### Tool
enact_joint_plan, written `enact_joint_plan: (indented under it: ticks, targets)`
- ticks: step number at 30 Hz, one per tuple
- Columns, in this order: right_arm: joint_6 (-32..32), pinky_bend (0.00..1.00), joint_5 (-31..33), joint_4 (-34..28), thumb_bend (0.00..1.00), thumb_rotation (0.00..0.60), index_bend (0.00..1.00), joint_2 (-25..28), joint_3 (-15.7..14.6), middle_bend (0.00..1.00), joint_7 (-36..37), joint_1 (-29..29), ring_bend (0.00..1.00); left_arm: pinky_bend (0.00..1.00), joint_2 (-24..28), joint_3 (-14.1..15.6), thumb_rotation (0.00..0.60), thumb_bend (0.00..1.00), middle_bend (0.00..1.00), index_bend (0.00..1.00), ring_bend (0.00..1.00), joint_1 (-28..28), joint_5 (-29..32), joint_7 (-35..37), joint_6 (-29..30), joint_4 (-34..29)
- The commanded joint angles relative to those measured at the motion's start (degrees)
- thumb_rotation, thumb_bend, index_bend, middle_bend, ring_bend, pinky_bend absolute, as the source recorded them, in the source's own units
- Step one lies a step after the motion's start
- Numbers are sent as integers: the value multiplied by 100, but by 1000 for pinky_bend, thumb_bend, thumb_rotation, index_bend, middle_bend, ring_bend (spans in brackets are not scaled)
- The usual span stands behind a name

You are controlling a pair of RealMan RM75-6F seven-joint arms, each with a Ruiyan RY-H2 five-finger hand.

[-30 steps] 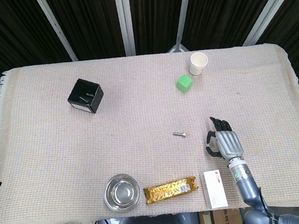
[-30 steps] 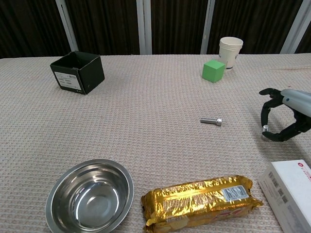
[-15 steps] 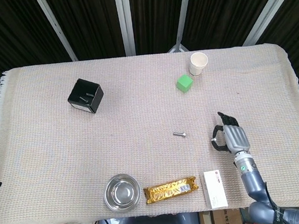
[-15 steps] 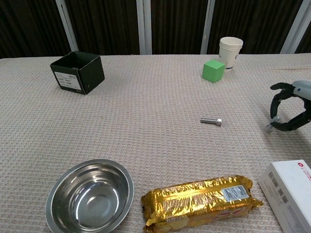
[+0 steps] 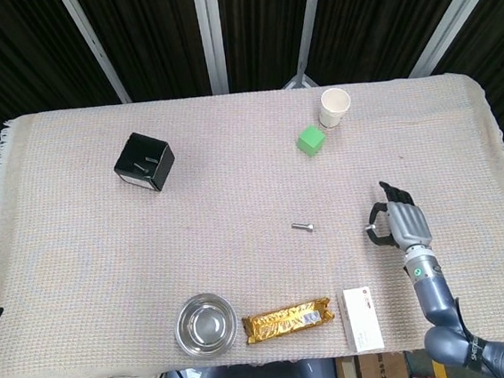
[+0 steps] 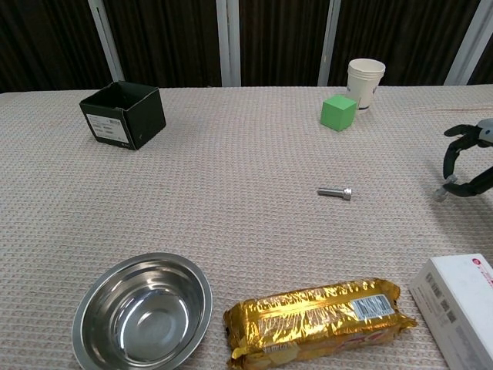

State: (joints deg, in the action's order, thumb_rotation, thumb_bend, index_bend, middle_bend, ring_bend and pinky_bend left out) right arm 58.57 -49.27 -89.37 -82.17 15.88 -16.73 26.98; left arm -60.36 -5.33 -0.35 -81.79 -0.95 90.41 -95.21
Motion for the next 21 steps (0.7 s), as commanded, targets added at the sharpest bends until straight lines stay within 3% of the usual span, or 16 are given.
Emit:
enact_joint_plan:
  ticks: [1,21]
  targets:
    - [-47,24,84,5,353,600,589,36,-18,9,-21,30,7,9,-2,4,600,43,111,167,10,3,-11,-1,8,0]
    - [-136,24,431,71,353,600,589,20,-128,9,-119,200,8,9,2,2,600,44,111,167,9,2,-7,22,4,16]
